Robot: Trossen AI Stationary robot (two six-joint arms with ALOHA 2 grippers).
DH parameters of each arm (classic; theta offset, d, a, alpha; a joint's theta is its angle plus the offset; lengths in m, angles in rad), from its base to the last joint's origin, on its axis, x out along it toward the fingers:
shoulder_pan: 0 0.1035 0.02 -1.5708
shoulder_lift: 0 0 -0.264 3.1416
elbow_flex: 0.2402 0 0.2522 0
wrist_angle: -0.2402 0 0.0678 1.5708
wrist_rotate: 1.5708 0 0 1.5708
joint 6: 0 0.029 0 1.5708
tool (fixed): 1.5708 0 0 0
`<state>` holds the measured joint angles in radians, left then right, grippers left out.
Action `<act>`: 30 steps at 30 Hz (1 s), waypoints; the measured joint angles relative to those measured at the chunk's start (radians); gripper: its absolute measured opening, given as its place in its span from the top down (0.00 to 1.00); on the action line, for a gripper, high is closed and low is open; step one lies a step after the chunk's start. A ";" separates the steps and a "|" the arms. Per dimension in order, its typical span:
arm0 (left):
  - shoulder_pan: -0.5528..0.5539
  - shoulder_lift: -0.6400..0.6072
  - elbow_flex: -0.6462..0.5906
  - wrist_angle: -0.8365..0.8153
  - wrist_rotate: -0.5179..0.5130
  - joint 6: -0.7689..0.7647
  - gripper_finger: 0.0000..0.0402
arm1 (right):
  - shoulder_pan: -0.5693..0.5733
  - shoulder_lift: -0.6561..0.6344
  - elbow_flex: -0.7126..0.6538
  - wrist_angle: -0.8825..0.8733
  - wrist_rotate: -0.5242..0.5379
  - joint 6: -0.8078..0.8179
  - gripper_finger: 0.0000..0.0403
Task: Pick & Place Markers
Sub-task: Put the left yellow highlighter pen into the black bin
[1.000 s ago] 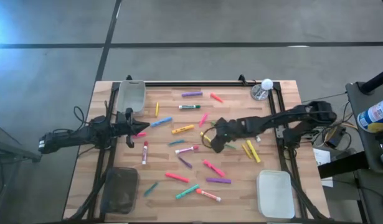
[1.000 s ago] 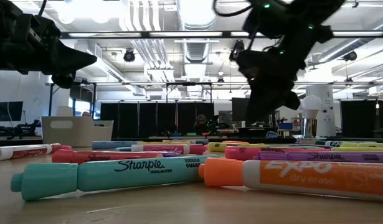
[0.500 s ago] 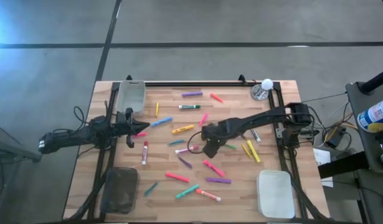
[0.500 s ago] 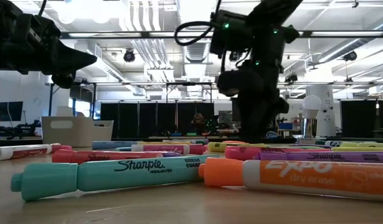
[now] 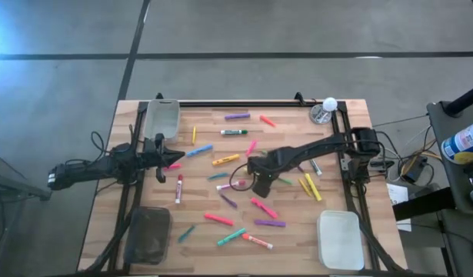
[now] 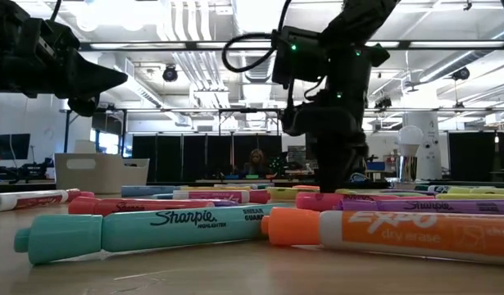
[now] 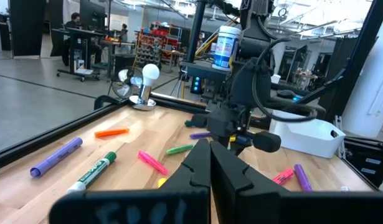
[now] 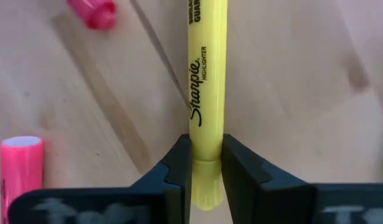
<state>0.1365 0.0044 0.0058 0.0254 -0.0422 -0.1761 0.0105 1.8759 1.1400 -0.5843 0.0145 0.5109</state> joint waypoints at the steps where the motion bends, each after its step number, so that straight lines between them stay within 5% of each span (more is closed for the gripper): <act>1: 0.000 0.000 0.000 0.000 0.000 0.000 1.00 | -0.005 -0.006 0.000 0.003 -0.004 -0.043 0.86; 8: 0.000 0.000 0.000 0.000 0.000 0.000 1.00 | -0.050 -0.101 -0.050 0.076 -0.116 -0.320 0.84; 12: 0.000 0.004 0.000 0.003 -0.002 0.000 1.00 | -0.097 -0.184 -0.169 0.262 -0.129 -0.399 0.84; 22: 0.000 0.010 0.000 0.187 -0.004 -0.004 1.00 | -0.221 -0.233 -0.469 1.135 -0.264 -0.360 0.84; 30: 0.000 0.013 0.000 0.355 -0.011 -0.023 1.00 | -0.237 -0.140 -0.443 1.285 -0.270 -0.352 0.84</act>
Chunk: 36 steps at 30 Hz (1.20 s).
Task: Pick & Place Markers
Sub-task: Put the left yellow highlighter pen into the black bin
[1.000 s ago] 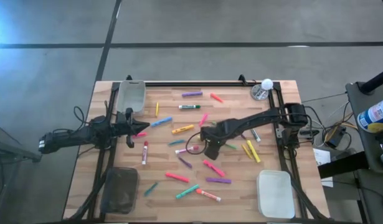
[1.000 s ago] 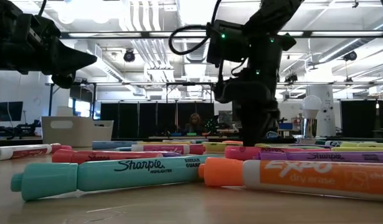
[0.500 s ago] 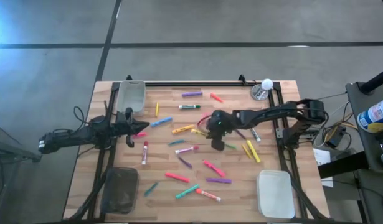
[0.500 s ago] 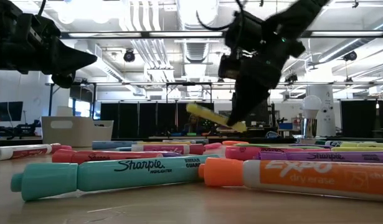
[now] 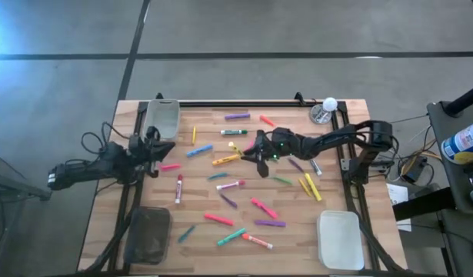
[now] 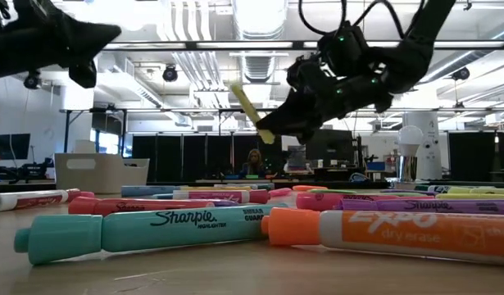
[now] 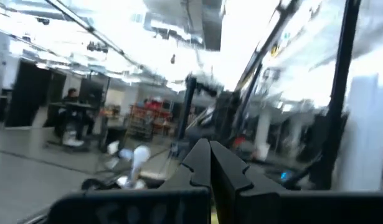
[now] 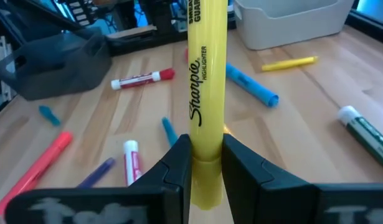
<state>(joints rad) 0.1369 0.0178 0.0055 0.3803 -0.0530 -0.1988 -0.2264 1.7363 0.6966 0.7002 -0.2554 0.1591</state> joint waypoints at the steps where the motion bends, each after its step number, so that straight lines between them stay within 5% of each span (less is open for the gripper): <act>1: -0.001 0.000 0.000 0.006 0.000 -0.054 1.00 | 0.000 0.011 0.013 0.000 0.000 -0.001 0.84; 7: 0.000 0.076 0.000 -0.108 -0.006 -0.245 1.00 | 0.000 0.057 0.094 0.002 -0.018 -0.001 0.84; 10: -0.001 0.171 0.000 -0.075 -0.094 -0.318 1.00 | 0.000 0.080 0.139 0.001 -0.032 -0.001 0.84; 15: 0.000 0.337 0.008 0.159 -0.088 -0.292 0.93 | 0.002 0.125 0.227 0.001 -0.077 -0.001 0.84; 25: -0.002 0.614 0.189 0.164 -0.037 -0.176 0.63 | 0.002 0.197 0.372 -0.016 -0.141 0.032 0.84; 36: -0.002 0.782 0.292 0.241 -0.022 -0.068 0.60 | 0.013 0.205 0.427 -0.016 -0.158 0.034 0.84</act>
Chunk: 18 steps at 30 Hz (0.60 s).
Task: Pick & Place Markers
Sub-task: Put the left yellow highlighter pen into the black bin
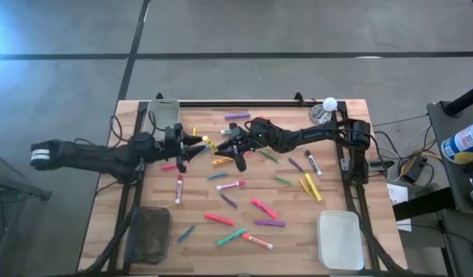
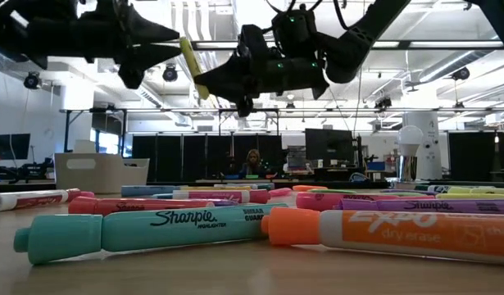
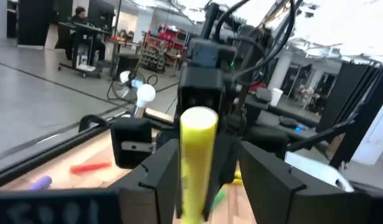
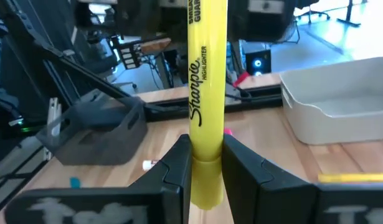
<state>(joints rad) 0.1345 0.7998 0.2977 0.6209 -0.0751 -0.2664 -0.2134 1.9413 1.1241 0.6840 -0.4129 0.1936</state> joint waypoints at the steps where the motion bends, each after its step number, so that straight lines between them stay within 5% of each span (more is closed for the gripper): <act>1: 0.000 0.014 0.009 0.006 0.006 0.010 0.60 | 0.001 0.000 0.003 0.001 -0.011 -0.004 0.84; 11: 0.001 0.123 0.100 0.016 0.098 0.069 0.61 | 0.017 -0.002 -0.001 0.002 -0.019 -0.024 0.83; 18: 0.001 0.160 0.126 0.015 0.134 0.081 0.80 | 0.021 -0.002 -0.002 0.001 -0.013 -0.021 0.72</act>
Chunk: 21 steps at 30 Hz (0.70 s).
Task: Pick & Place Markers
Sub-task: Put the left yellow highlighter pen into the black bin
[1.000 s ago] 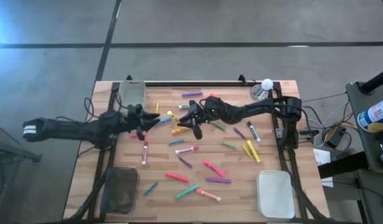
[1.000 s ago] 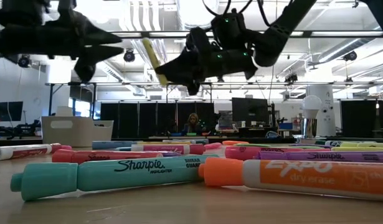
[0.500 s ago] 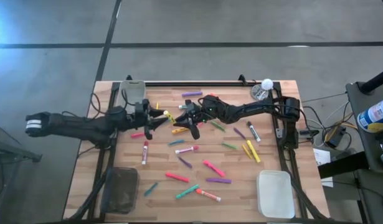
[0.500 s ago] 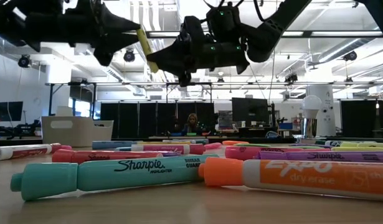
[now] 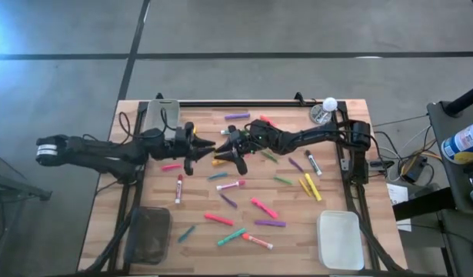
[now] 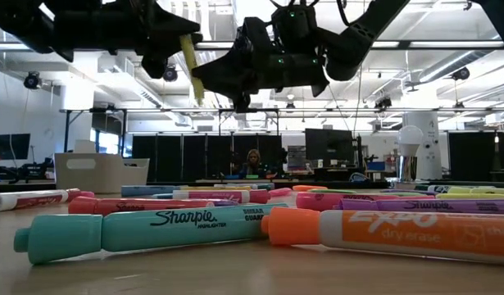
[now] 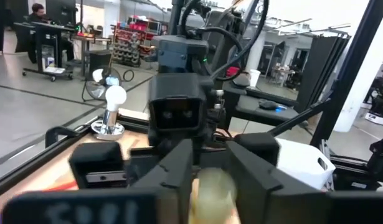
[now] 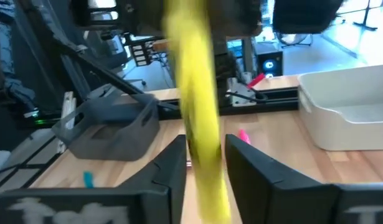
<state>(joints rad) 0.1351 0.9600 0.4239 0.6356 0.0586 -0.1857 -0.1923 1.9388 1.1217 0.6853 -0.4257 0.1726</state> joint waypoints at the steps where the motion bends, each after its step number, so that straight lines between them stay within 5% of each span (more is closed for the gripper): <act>1: 0.000 0.000 0.003 0.001 0.001 -0.001 0.84 | -0.001 0.000 -0.001 0.000 0.000 0.000 0.70; 5: -0.001 -0.013 0.014 -0.009 0.000 -0.019 0.98 | 0.000 -0.009 -0.012 -0.002 0.001 0.011 0.63; 11: 0.001 -0.051 0.060 -0.172 -0.001 -0.024 1.00 | -0.004 -0.076 -0.061 -0.023 0.002 -0.015 0.60; 21: -0.006 -0.010 0.120 -0.570 -0.069 -0.125 0.94 | -0.004 -0.200 -0.135 -0.364 0.113 -0.153 0.61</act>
<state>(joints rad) 0.1293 0.9496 0.5434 0.0655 -0.0101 -0.3106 -0.1966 1.7385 0.9871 0.3210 -0.3129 0.0201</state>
